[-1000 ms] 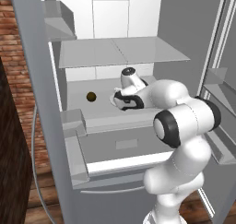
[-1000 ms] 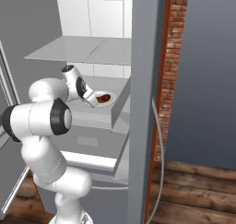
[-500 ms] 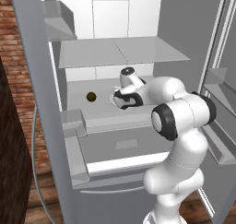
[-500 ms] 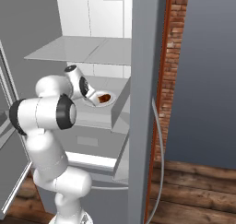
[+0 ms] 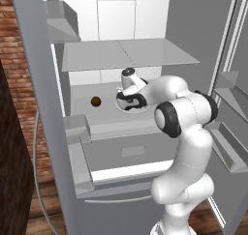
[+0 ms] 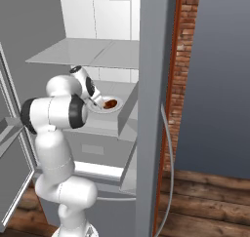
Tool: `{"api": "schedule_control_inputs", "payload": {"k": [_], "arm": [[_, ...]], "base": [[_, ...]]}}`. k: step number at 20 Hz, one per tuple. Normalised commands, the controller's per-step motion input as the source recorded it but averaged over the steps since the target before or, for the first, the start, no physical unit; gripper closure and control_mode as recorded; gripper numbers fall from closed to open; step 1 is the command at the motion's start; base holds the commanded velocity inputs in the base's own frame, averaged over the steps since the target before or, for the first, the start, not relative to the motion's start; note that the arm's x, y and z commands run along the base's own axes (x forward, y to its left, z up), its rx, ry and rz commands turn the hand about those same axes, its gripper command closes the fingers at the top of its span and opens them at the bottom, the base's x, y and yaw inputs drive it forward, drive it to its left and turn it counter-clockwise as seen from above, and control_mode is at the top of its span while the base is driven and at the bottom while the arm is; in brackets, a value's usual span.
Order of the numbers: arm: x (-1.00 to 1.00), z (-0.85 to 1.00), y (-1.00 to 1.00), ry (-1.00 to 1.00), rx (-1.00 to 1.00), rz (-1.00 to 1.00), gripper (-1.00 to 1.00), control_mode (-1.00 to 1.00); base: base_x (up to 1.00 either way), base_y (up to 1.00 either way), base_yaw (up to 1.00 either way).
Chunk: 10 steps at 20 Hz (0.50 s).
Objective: Retrieve the chicken drumstick from the fridge and place it on the cutting board.
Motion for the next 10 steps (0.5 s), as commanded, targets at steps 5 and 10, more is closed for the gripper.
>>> {"api": "schedule_control_inputs", "payload": {"k": [5, 10], "arm": [[0.36, -0.02, 0.19, 0.02, 0.0, -0.11, -1.0, -1.0], [0.32, -0.19, 0.02, 0.06, 0.0, -0.04, -1.0, -1.0]], "base": [[0.0, 0.0, 0.0], [0.0, 0.0, 0.0]]}}
